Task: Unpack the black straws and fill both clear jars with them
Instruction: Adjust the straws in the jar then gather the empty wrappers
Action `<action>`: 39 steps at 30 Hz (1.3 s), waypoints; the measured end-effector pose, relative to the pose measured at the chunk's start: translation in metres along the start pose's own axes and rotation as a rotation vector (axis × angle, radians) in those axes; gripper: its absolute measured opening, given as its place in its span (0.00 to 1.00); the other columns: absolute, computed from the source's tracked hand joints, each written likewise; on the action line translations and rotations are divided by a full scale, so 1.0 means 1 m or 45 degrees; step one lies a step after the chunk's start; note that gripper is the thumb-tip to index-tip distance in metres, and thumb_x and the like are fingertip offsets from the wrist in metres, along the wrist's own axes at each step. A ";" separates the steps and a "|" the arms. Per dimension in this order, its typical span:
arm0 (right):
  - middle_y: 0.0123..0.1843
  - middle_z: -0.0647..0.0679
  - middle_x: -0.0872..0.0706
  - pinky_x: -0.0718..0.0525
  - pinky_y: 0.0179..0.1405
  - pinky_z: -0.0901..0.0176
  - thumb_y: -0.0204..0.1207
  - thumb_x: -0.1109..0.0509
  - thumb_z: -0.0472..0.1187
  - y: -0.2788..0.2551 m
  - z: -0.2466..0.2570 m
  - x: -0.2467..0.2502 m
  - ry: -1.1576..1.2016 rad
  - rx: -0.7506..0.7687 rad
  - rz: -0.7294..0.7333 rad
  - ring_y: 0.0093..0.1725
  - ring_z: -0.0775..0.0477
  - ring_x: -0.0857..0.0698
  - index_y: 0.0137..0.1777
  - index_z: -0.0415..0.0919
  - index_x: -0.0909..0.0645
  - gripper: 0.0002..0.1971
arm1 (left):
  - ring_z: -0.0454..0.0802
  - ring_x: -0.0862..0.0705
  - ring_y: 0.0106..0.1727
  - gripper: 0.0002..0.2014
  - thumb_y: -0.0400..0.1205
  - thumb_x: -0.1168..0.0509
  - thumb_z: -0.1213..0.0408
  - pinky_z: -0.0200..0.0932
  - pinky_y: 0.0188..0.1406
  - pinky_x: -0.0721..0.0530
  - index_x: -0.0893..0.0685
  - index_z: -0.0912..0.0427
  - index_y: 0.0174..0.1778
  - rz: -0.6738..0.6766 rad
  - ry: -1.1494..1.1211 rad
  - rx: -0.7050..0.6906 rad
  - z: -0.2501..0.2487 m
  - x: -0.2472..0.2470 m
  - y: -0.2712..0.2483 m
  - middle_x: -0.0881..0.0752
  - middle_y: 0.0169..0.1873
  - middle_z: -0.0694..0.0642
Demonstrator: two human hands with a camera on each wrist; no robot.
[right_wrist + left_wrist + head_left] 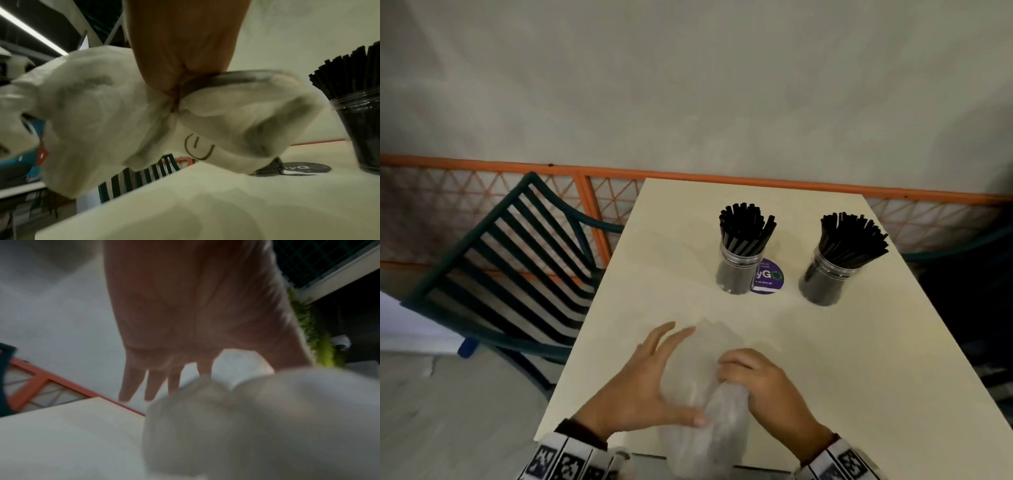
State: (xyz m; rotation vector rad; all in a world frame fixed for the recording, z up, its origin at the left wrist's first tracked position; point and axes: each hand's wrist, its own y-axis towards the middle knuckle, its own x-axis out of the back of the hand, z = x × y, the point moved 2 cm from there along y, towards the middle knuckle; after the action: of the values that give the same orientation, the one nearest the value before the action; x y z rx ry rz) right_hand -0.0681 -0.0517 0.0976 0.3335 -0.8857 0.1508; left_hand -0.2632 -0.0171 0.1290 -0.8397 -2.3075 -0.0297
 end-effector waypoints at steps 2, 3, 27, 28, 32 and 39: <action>0.50 0.67 0.16 0.25 0.52 0.77 0.72 0.34 0.32 0.002 0.013 0.002 0.417 -0.178 -0.119 0.55 0.60 0.20 0.41 0.48 0.14 0.10 | 0.33 0.43 0.77 0.55 0.58 0.21 0.42 0.36 0.75 0.38 0.52 0.30 0.75 0.199 -0.141 -0.037 -0.008 -0.009 0.007 0.45 0.77 0.38; 0.50 0.67 0.16 0.24 0.52 0.76 0.70 0.32 0.29 0.005 0.019 0.003 0.575 -0.219 -0.222 0.54 0.59 0.18 0.37 0.48 0.16 0.12 | 0.32 0.38 0.75 0.52 0.61 0.20 0.50 0.33 0.72 0.34 0.49 0.31 0.74 0.239 -0.293 -0.086 -0.010 -0.013 0.010 0.38 0.76 0.39; 0.61 0.67 0.17 0.21 0.57 0.75 0.63 0.34 0.42 -0.172 0.018 0.044 0.618 -0.870 -0.572 0.59 0.65 0.17 0.60 0.59 0.21 0.23 | 0.29 0.45 0.76 0.31 0.75 0.37 0.60 0.17 0.66 0.42 0.42 0.29 0.68 0.865 -0.219 -0.640 -0.070 -0.147 0.023 0.44 0.72 0.42; 0.59 0.66 0.15 0.20 0.57 0.73 0.63 0.35 0.42 -0.183 0.015 0.046 0.579 -0.888 -0.640 0.58 0.64 0.16 0.58 0.60 0.19 0.22 | 0.30 0.49 0.78 0.32 0.76 0.35 0.55 0.18 0.69 0.43 0.45 0.31 0.70 0.956 -0.191 -0.631 -0.074 -0.158 0.022 0.48 0.74 0.41; 0.51 0.66 0.12 0.19 0.51 0.75 0.64 0.35 0.45 -0.226 0.002 0.052 0.585 -0.963 -0.992 0.52 0.62 0.14 0.52 0.66 0.17 0.18 | 0.32 0.40 0.76 0.35 0.72 0.34 0.40 0.36 0.76 0.38 0.43 0.38 0.72 1.088 -0.407 -0.531 -0.110 -0.208 0.017 0.39 0.75 0.38; 0.65 0.53 0.28 0.23 0.67 0.64 0.68 0.35 0.52 -0.293 -0.030 0.049 0.777 -1.092 -1.268 0.67 0.61 0.25 0.63 0.57 0.36 0.23 | 0.52 0.15 0.59 0.31 0.62 0.36 0.26 0.64 0.64 0.21 0.26 0.35 0.58 0.896 -0.571 0.038 -0.155 -0.311 0.031 0.14 0.53 0.47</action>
State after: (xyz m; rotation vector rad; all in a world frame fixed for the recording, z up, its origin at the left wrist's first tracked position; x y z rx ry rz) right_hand 0.0623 -0.3163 0.0525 -0.1129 -0.0558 -0.9845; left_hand 0.0222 -0.2043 0.0556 -1.7335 -2.2527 0.5466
